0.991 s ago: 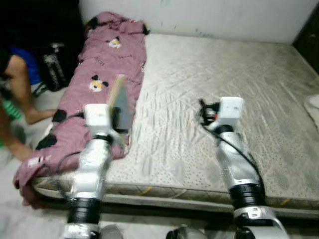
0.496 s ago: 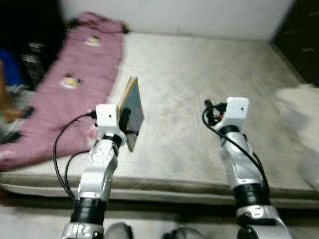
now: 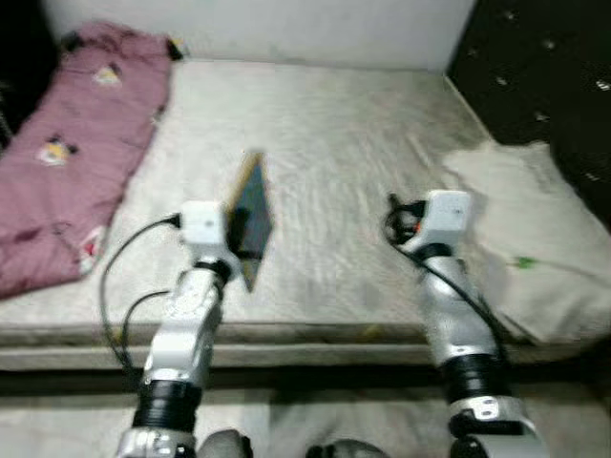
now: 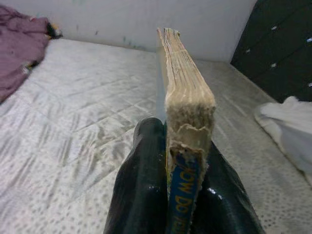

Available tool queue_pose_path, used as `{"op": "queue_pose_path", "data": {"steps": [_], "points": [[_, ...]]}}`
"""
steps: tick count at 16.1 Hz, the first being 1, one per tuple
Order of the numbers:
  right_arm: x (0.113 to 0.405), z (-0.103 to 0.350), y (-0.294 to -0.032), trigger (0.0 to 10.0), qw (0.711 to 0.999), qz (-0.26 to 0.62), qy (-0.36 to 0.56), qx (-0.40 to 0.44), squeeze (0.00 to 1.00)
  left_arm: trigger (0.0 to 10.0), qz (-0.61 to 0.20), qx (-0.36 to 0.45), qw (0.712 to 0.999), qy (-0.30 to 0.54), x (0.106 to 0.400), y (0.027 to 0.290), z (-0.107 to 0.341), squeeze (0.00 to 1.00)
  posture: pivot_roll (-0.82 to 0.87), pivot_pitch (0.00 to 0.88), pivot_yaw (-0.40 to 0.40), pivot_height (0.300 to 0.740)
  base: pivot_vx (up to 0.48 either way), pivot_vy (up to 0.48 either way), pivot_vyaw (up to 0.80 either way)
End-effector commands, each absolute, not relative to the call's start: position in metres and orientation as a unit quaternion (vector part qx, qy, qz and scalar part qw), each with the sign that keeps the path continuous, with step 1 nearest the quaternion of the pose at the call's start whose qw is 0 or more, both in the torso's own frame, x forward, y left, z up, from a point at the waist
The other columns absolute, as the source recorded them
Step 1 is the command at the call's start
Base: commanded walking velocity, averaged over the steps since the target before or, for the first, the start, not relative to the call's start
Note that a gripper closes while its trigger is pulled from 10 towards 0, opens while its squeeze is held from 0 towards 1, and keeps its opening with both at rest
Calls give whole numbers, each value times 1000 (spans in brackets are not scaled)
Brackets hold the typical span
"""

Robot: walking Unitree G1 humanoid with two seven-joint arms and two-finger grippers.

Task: Clean up the room

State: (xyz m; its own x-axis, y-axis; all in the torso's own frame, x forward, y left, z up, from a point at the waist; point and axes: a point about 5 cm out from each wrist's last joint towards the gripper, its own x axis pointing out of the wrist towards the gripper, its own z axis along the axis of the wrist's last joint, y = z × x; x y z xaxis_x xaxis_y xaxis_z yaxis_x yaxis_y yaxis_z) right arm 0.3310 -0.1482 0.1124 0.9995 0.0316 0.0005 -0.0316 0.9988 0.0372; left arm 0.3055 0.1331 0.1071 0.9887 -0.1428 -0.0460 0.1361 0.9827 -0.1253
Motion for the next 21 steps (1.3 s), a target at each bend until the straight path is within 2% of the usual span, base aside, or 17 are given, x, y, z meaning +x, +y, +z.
{"op": "queue_pose_path", "data": {"steps": [1, 6, 19, 21], "points": [[333, 116, -150, 10000, 1000, 15, -6, 16, 0, 10000, -68, -65, 995, -9, 308, 135, 121, 0, 1, 0, -28, 740, 0, 0, 0], [333, 117, -151, 10000, 1000, 14, -6, 15, 0, 10000, -90, -75, 993, -18, 306, 133, 123, 0, 0, 0, -29, 740, 0, 0, 0], [334, 116, -153, 10000, 1000, 7, -5, 16, 0, 10000, -97, -78, 992, -12, 306, 132, 122, 0, 1, 0, -25, 740, 345, 0, 0], [334, 115, -155, 10000, 1000, 3, -4, 14, 0, 10000, -84, -77, 993, -7, 308, 134, 121, 0, 1, 0, -23, 740, 0, 0, 0]]}}
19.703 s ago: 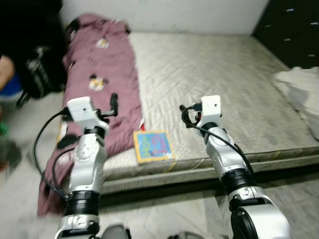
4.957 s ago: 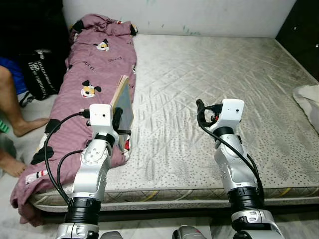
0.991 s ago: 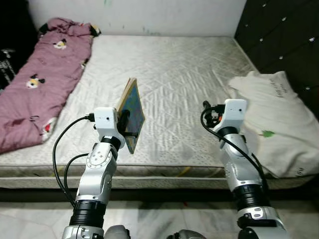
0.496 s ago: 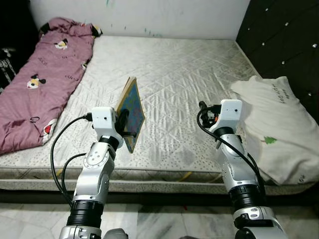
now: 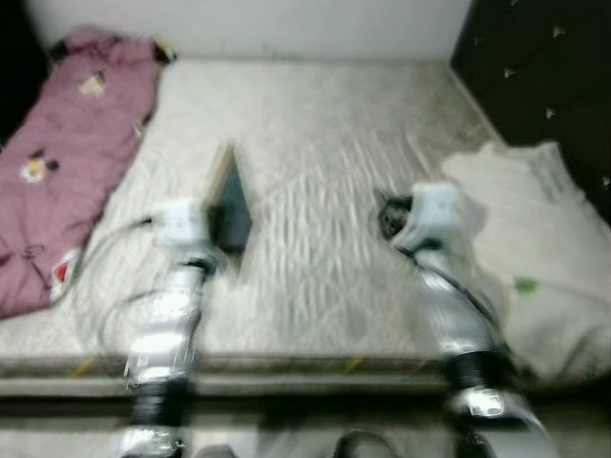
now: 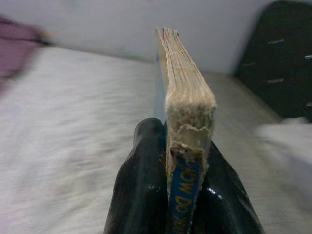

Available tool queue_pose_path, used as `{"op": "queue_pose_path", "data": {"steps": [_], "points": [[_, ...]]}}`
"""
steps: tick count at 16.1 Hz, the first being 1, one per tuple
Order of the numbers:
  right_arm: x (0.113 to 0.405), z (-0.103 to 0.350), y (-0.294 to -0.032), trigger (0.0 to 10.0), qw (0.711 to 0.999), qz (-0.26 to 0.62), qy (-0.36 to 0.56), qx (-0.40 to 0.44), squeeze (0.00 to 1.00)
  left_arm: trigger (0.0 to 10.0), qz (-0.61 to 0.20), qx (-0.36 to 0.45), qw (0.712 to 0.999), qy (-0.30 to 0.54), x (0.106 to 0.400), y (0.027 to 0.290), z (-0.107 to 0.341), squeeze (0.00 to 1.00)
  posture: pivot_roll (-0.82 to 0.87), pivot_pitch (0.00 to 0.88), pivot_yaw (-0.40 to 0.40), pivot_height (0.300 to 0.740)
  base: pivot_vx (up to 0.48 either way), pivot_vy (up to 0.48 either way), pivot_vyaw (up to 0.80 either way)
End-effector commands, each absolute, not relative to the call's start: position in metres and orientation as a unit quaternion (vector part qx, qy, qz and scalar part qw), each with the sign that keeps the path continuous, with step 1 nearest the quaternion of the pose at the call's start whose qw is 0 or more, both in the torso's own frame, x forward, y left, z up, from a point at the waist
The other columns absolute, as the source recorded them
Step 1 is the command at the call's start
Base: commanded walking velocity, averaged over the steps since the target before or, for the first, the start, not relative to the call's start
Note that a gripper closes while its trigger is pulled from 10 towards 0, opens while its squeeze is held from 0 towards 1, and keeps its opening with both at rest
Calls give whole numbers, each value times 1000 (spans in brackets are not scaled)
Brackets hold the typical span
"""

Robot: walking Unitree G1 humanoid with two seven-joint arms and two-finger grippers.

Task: Clean up the room

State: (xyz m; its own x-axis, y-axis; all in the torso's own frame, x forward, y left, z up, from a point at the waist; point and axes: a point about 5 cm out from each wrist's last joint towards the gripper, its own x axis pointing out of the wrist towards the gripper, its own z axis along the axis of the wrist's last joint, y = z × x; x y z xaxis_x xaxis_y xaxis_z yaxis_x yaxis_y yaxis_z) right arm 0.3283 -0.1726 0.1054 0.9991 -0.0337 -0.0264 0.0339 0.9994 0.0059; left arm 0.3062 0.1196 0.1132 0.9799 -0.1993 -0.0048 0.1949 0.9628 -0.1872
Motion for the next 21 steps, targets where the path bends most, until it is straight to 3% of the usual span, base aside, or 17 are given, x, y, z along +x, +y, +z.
{"op": "queue_pose_path", "data": {"steps": [1, 10, 21], "points": [[333, 114, -156, 10000, 1000, 2, -3, 13, 0, 10000, -81, -77, 994, -7, 308, 134, 121, 0, 1, 0, -23, 740, 0, 0, 0], [334, 112, -158, 10000, 1000, 0, 0, 8, 0, 10000, -78, -73, 994, -9, 308, 133, 122, 0, 2, 0, -27, 740, 0, -60, -64], [335, 113, -157, 10000, 1000, 7, -1, 2, 0, 10000, -79, -73, 994, -10, 309, 132, 122, 0, 2, 0, -31, 740, 0, -445, 0]]}}
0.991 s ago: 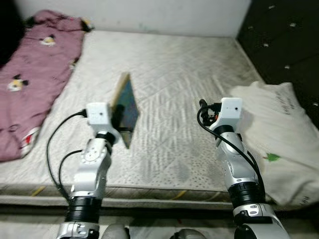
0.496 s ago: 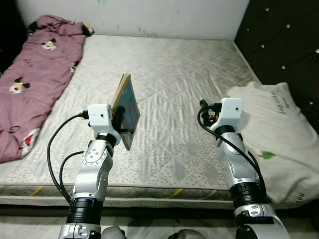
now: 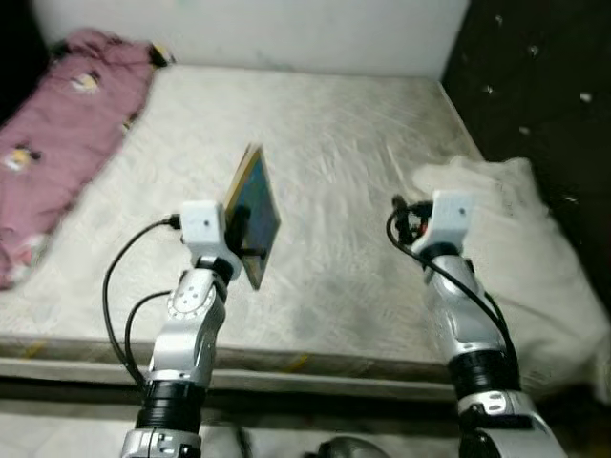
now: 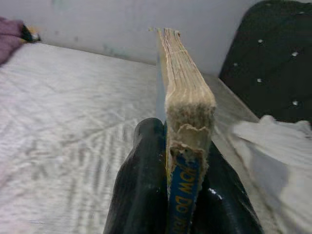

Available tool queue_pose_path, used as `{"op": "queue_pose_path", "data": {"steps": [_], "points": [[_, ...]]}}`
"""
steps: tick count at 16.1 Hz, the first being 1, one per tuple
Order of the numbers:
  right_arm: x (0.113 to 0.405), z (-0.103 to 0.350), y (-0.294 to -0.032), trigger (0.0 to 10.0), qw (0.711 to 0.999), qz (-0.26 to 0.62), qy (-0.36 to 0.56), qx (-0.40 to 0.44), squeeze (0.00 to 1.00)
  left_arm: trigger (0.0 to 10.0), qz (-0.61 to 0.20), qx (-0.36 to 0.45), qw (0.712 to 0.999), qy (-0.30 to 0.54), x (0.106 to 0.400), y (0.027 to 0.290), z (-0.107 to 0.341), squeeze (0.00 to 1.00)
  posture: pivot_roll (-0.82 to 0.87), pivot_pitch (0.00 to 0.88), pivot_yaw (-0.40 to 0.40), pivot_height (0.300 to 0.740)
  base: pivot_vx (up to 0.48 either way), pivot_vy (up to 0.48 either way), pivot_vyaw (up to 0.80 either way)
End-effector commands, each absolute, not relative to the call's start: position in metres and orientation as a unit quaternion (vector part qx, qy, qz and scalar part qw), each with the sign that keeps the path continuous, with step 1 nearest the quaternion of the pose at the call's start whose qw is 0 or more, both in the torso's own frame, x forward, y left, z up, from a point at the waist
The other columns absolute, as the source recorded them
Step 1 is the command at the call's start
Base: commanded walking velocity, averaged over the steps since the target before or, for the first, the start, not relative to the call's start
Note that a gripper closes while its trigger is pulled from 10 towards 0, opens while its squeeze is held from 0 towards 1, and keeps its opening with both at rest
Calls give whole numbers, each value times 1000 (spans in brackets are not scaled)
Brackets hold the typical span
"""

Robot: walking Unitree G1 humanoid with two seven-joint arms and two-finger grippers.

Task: Clean up the room

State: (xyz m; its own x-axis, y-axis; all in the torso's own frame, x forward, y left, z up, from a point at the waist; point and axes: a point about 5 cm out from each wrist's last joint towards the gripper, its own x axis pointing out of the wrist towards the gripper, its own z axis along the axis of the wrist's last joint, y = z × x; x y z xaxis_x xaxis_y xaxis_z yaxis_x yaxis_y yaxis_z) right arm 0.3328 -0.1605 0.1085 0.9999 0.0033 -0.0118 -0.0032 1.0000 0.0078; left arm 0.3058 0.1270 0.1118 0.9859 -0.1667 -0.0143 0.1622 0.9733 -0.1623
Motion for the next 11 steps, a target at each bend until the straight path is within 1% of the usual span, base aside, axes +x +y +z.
{"op": "queue_pose_path", "data": {"steps": [1, 6, 7, 11], "points": [[335, 113, -157, 10000, 1000, 7, -1, 2, 0, 10000, -79, -73, 994, -11, 309, 132, 122, 0, 2, 0, -31, 740, 0, -480, 0], [335, 112, -156, 10000, 1000, 11, -1, 3, 0, 10000, -77, -84, 993, -13, 309, 132, 123, 0, 2, 0, -31, 740, 0, 0, 0], [335, 112, -156, 10000, 1000, 12, -1, 4, 1000, 10000, -77, -84, 993, -13, 309, 132, 123, 0, 2, 0, -31, 740, 0, 0, 0], [335, 112, -155, 10000, 1000, 15, -2, 8, 1000, 10000, -73, -87, 993, -14, 309, 133, 123, 0, 2, 0, -31, 740, 0, 0, 0]]}}
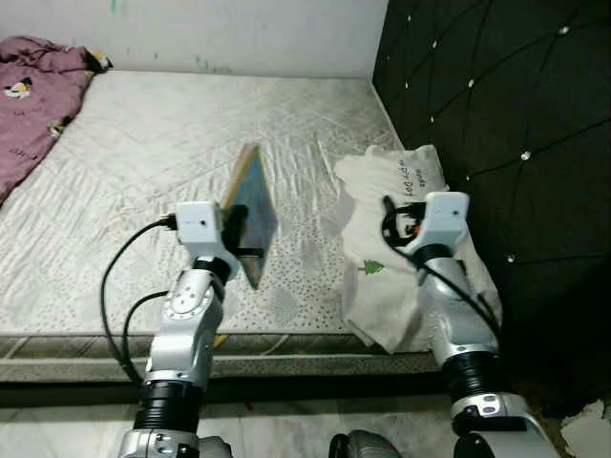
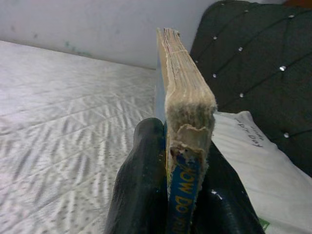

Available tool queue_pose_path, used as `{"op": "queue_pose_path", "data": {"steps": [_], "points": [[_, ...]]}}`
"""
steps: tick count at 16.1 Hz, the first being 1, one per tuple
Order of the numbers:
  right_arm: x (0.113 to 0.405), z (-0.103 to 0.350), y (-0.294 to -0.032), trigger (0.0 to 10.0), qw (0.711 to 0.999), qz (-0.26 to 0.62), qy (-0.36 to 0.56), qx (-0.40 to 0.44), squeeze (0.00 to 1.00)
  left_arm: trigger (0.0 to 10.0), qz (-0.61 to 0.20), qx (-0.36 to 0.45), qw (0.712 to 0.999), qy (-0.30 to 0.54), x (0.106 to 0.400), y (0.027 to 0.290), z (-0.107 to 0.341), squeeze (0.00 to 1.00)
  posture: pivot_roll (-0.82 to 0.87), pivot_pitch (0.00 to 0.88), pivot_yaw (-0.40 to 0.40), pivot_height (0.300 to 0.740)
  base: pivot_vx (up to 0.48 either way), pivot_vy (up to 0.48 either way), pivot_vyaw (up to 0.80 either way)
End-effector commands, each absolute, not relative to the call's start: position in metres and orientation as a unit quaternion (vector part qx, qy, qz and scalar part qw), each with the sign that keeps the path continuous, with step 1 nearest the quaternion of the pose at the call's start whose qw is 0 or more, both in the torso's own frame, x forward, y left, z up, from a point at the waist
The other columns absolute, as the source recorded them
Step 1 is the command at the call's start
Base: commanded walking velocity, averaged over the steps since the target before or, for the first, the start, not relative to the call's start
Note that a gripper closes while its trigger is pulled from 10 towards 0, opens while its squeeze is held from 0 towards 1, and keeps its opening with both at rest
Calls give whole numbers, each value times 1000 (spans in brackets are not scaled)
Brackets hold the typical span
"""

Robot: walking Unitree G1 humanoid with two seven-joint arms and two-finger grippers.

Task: Clean up the room

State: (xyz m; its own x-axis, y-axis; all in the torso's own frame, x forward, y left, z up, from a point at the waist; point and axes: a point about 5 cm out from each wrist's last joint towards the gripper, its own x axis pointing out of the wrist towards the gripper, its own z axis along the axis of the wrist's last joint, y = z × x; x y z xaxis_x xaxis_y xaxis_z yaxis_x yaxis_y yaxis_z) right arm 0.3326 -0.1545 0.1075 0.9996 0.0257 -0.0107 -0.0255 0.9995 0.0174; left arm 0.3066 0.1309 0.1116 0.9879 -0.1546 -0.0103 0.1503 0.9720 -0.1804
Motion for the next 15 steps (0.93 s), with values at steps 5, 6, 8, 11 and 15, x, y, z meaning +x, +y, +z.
{"op": "queue_pose_path", "data": {"steps": [5, 6, 8, 11, 15], "points": [[335, 111, -154, 10000, 1000, 19, 1, 8, 976, 10000, -71, -89, 993, -15, 309, 133, 124, 0, 3, 0, -32, 740, 0, 0, 0], [335, 111, -154, 10000, 1000, 20, 3, 6, 20, 10000, -71, -90, 993, -15, 309, 133, 124, 0, 3, 0, -32, 740, 0, 0, 0], [335, 111, -154, 10000, 1000, 20, 4, 6, 0, 10000, -68, -91, 993, -15, 309, 134, 124, 0, 3, 0, -32, 740, 0, 0, 0], [335, 110, -154, 10000, 1000, 21, 6, 5, 0, 10000, -71, -90, 993, -16, 309, 134, 124, 0, 3, 0, -32, 740, 0, 0, 0], [336, 109, -154, 10000, 1000, 18, 12, 10, 0, 10000, -82, -89, 992, -25, 308, 133, 126, 0, 2, 0, -32, 740, 0, 0, -164]]}}
